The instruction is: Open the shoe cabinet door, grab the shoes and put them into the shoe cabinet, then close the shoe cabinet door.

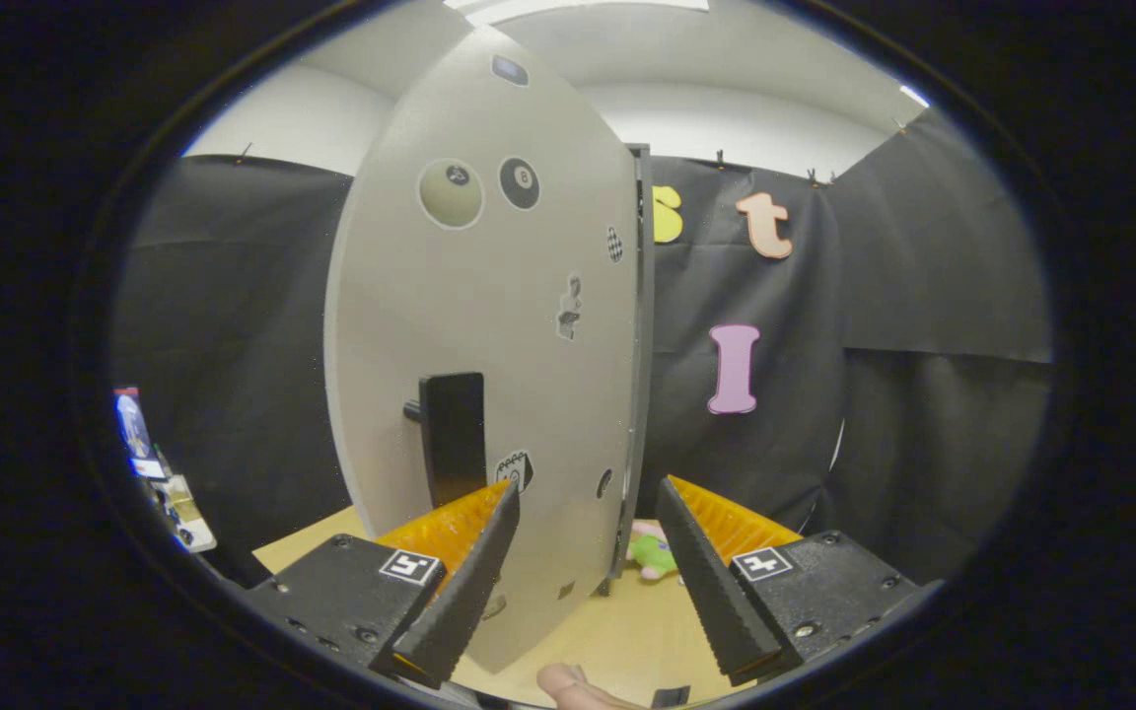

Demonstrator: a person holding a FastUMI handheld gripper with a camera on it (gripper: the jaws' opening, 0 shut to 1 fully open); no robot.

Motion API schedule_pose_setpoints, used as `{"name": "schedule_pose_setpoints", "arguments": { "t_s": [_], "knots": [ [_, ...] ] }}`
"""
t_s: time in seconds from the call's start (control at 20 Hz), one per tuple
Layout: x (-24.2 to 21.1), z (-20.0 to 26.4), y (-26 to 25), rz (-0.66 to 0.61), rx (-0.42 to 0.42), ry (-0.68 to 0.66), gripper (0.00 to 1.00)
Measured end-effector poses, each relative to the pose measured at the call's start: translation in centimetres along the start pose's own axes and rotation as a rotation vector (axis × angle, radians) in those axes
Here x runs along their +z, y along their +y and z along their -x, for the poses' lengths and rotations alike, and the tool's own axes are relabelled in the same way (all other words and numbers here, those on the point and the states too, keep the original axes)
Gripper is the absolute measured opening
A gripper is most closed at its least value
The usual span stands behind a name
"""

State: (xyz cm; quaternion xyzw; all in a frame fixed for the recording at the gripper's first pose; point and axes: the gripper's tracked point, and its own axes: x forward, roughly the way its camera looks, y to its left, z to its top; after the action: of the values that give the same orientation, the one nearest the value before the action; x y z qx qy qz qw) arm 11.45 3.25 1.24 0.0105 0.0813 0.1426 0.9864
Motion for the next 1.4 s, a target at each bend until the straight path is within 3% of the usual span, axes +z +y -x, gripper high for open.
{"name": "schedule_pose_setpoints", "arguments": {
  "t_s": [0.45,0.9,1.4],
  "knots": [
    [-0.8,-4.5,6.9,-0.05,0.004,0.0,0.93],
    [-4.7,-10.8,13.6,-0.158,0.062,0.109,0.94],
    [-4.9,-10.8,14.0,-0.174,0.064,0.074,0.94]
  ]
}}
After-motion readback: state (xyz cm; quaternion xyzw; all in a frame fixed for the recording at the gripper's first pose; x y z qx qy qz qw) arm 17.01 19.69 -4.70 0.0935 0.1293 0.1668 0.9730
